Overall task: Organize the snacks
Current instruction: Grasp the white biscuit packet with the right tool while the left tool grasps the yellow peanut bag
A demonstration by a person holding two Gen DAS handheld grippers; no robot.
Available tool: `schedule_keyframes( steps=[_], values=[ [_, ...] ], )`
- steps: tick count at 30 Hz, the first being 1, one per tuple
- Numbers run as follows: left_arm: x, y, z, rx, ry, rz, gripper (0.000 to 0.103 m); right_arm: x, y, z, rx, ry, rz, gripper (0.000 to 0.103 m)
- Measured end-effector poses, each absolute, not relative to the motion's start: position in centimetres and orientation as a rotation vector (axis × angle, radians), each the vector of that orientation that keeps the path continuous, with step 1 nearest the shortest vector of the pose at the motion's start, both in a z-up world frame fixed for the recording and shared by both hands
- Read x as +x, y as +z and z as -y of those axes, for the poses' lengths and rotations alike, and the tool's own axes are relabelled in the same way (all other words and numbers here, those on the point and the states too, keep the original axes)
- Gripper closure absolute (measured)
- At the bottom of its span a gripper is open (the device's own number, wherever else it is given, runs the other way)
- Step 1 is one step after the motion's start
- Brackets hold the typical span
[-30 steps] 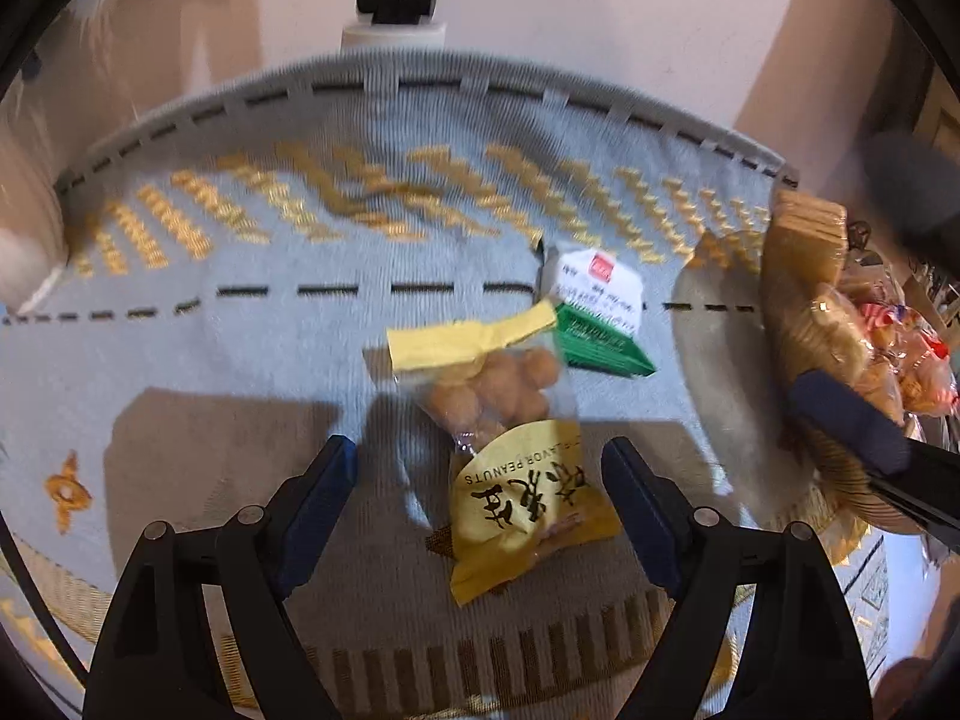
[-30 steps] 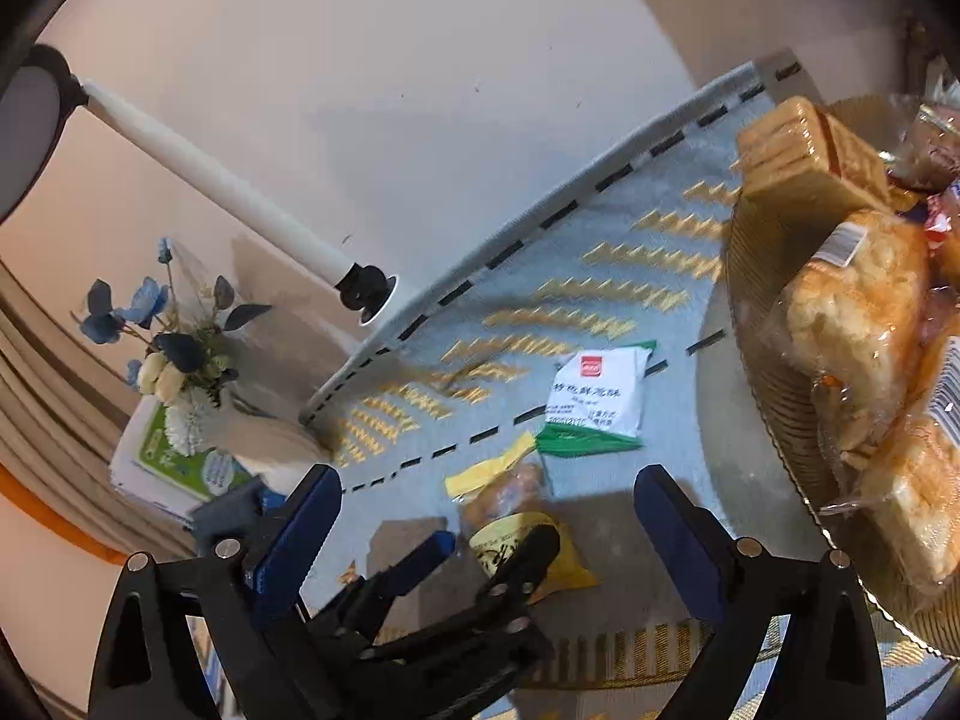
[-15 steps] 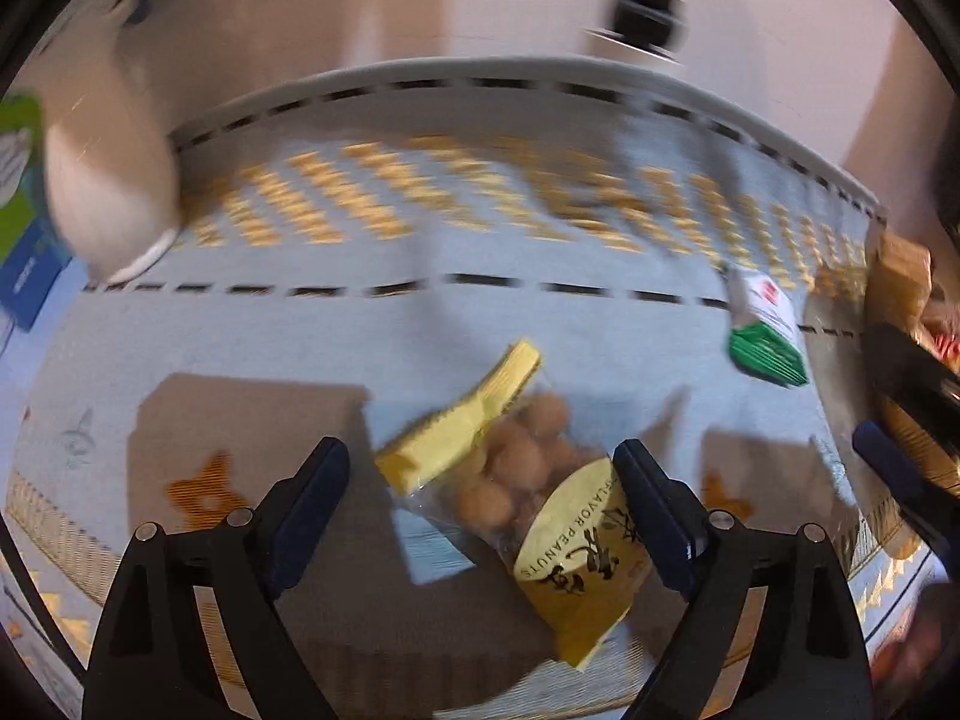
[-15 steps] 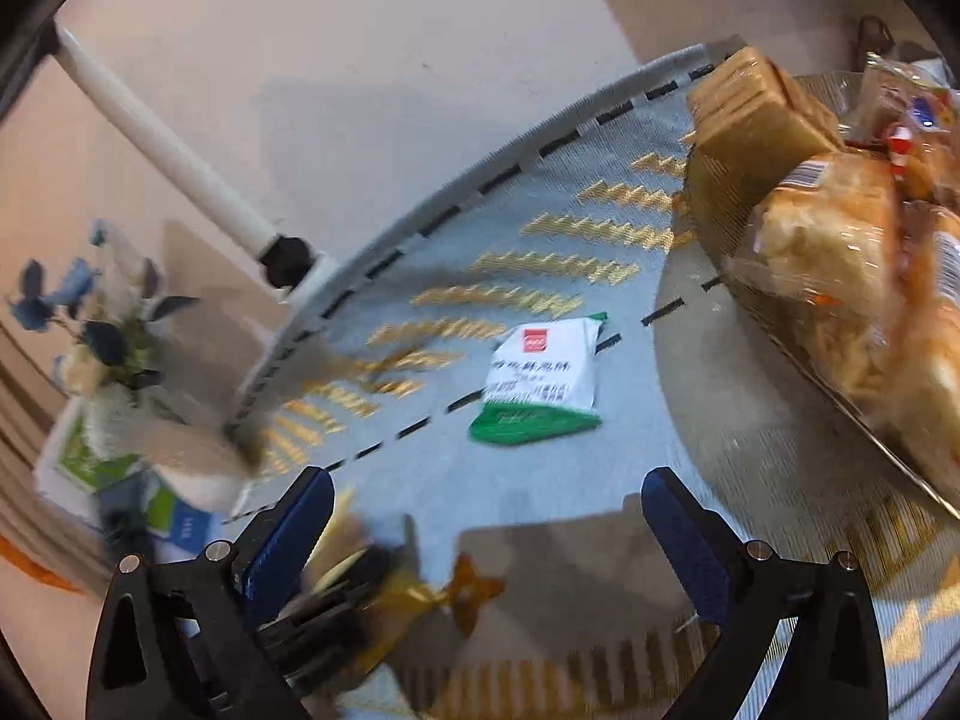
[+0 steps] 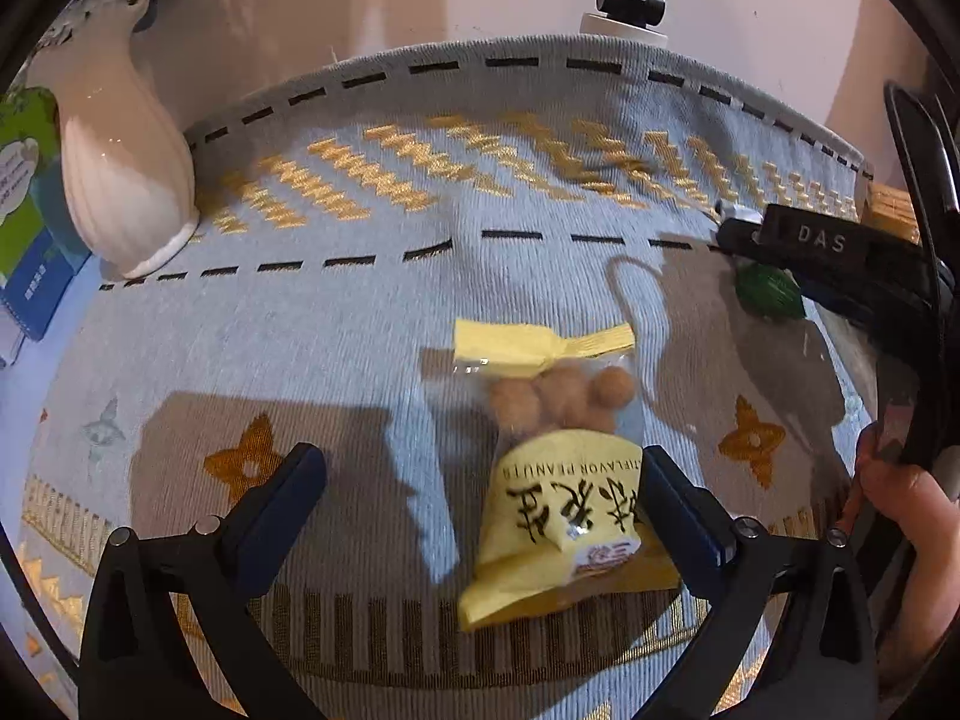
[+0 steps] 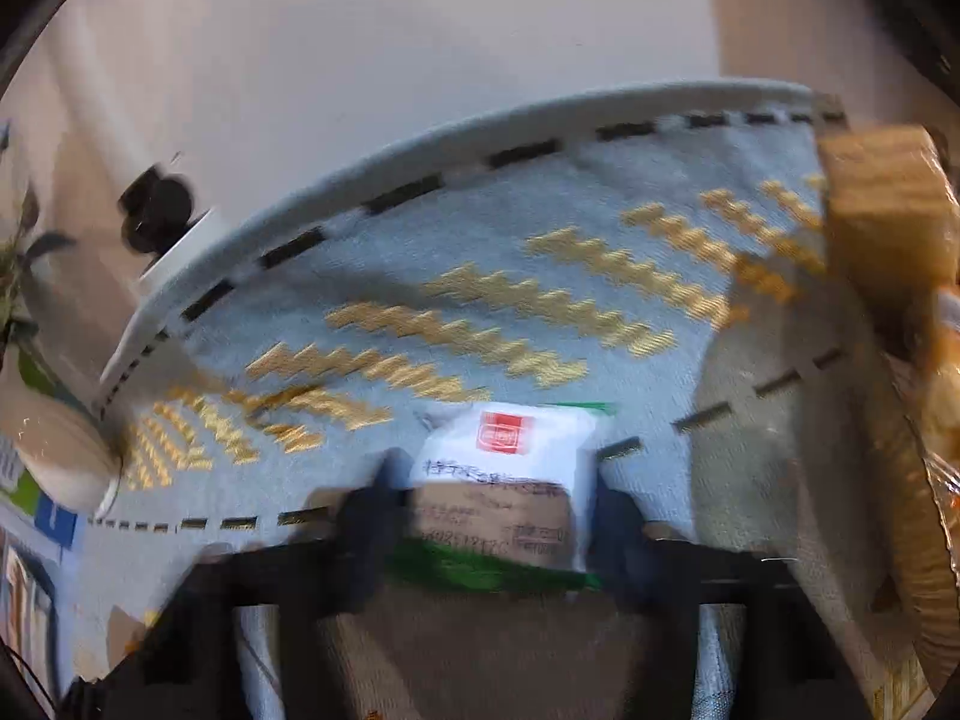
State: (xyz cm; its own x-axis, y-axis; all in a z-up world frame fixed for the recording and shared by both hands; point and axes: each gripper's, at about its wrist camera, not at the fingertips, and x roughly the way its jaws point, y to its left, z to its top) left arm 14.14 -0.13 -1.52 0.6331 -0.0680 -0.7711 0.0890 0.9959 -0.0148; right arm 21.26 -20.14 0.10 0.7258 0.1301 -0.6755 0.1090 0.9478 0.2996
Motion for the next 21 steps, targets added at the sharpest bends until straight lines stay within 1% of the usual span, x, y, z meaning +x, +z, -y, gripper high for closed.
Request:
schedule_keyframes(
  steps=[11,21],
  values=[
    [14.0,-1.7,0.5,0.052,-0.077,-0.877,0.000,16.4,0.1,22.6,0.415,0.177,-0.718,0.053],
    [14.0,-1.8,0.4,0.055,-0.080,-0.876,0.000,10.7,-0.2,22.3,0.310,0.173,-0.772,0.053]
  ],
)
